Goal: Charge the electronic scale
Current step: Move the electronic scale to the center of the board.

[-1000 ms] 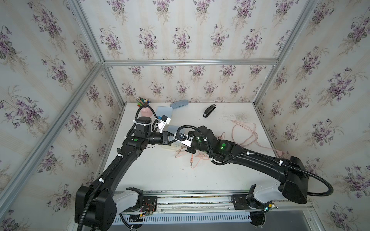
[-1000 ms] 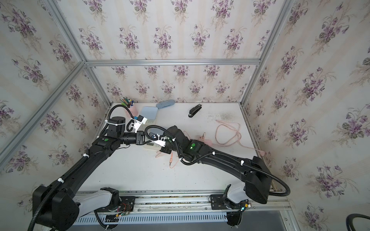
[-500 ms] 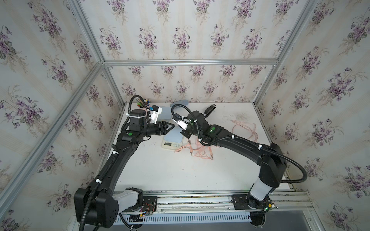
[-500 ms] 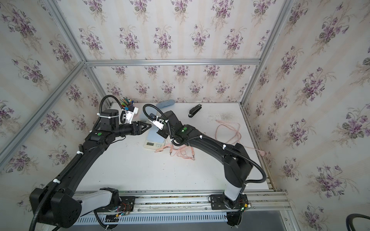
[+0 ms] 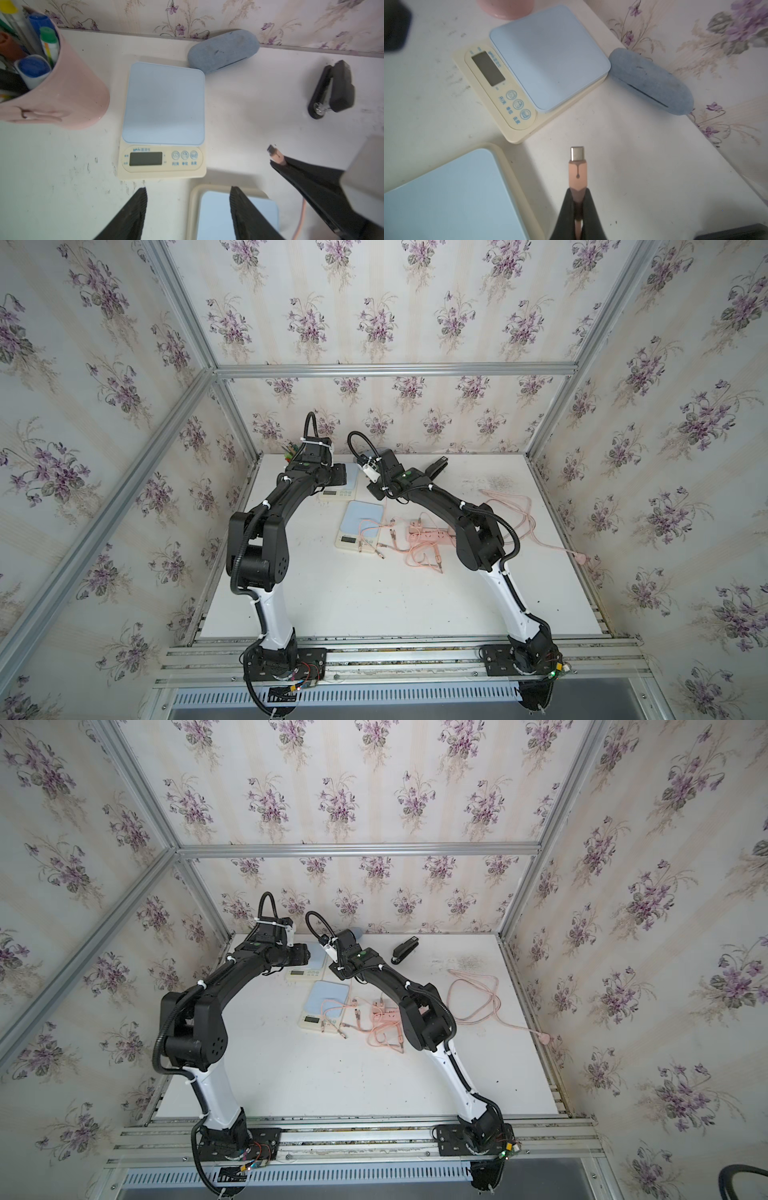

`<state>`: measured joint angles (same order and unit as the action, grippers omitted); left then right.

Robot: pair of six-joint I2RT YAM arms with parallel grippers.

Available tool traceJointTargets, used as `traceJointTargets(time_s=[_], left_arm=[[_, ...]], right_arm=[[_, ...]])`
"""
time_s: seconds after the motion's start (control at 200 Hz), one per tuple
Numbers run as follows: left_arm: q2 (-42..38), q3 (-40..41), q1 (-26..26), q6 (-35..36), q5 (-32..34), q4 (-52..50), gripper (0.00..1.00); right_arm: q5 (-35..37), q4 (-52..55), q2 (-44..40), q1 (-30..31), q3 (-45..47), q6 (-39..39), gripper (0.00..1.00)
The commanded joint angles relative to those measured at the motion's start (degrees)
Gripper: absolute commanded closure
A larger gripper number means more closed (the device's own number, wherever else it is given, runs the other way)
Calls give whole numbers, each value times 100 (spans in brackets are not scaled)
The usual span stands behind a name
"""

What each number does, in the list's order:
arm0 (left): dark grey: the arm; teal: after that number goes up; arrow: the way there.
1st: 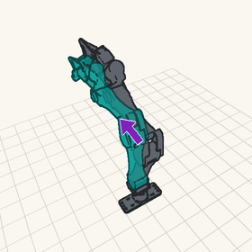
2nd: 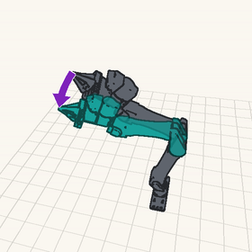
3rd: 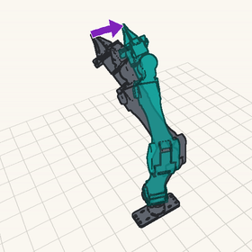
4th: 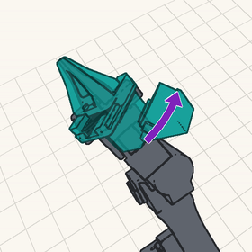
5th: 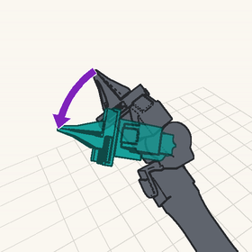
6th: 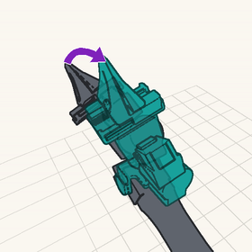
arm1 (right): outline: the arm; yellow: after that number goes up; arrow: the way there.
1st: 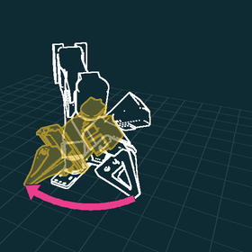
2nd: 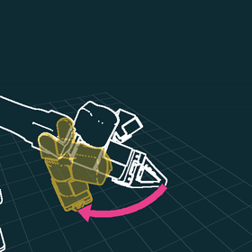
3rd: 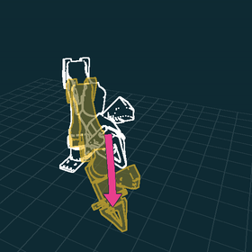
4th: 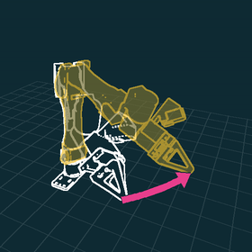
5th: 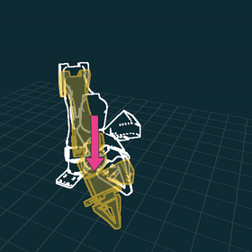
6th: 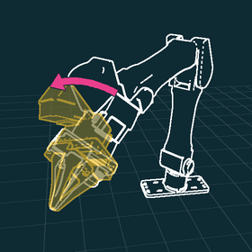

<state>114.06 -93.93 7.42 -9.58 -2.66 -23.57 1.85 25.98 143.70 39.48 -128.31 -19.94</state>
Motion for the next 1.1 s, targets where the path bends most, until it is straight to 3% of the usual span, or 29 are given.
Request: traceJointTargets(time_s=[0.0, 0.23, 0.415, 0.57, 0.759, 1.094], left_arm=[[527, -381, -56, 48, 204, -59, 34], [1637, -1406, -230, 218, 298, -413, 33], [2047, -1822, -420, -119, 208, -707, 32], [2257, -2112, -567, -359, -418, -961, 32], [2432, -2100, -569, -297, -1595, -1284, 33], [2130, -1472, -345, -61, -2043, -1325, 34]], right_arm=[[-357, 180, 373, 16, -84, -410, 100], [-641, 177, 941, -19, -490, -644, 100], [-874, 241, 1142, -129, -660, -677, 100], [-1158, 374, 1128, -137, -671, -850, 100], [-1687, 698, 1133, -123, -722, -1222, 100], [-1714, 1276, 1020, -14, -602, -1552, 100]])
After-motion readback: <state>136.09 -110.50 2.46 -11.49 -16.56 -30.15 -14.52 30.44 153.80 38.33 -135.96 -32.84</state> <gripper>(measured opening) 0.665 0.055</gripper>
